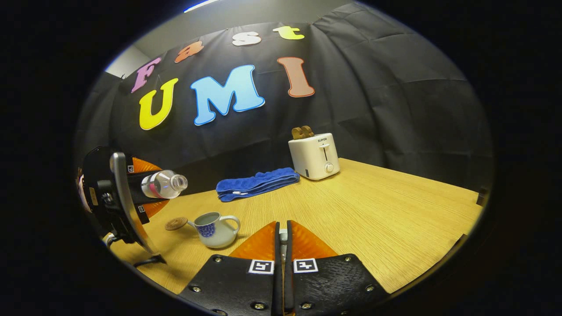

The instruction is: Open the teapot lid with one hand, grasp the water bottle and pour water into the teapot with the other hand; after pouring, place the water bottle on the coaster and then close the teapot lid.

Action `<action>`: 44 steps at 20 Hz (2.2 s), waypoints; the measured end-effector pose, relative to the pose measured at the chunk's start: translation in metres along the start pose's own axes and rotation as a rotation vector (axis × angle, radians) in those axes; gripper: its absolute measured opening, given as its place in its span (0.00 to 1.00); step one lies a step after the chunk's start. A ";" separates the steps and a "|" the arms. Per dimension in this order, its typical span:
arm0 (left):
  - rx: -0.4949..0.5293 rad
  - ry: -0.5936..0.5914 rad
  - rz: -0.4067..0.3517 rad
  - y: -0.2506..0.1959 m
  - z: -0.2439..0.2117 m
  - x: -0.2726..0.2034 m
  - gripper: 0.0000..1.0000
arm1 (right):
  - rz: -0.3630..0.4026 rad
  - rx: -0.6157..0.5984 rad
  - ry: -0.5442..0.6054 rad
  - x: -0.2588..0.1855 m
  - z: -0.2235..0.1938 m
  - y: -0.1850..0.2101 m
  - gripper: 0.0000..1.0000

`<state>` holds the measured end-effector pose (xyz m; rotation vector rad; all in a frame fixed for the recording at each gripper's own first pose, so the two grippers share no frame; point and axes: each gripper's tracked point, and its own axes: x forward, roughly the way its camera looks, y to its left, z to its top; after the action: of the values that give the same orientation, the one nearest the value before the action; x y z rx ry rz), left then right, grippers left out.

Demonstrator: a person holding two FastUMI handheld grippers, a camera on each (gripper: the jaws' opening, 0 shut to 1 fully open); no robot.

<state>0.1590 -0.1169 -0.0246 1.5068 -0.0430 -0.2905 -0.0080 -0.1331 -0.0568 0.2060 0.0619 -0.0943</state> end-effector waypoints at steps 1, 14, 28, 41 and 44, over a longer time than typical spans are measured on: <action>-0.071 -0.008 0.022 0.005 -0.002 -0.002 0.84 | -0.004 -0.009 0.002 0.000 0.000 0.001 0.02; -1.164 0.001 0.084 0.016 -0.116 0.022 0.84 | -0.064 -0.094 0.034 0.002 -0.005 0.003 0.02; -1.506 0.043 0.027 -0.023 -0.154 0.060 0.83 | -0.081 -0.119 0.040 -0.001 -0.006 0.006 0.02; -1.542 0.071 0.021 -0.028 -0.156 0.042 1.00 | -0.063 -0.104 0.044 0.004 -0.006 0.013 0.02; -1.521 0.066 0.022 -0.028 -0.154 0.027 1.00 | -0.054 -0.114 0.028 0.006 0.002 0.019 0.02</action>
<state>0.2125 0.0263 -0.0675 0.0024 0.1825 -0.1626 -0.0002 -0.1154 -0.0515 0.0920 0.1009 -0.1417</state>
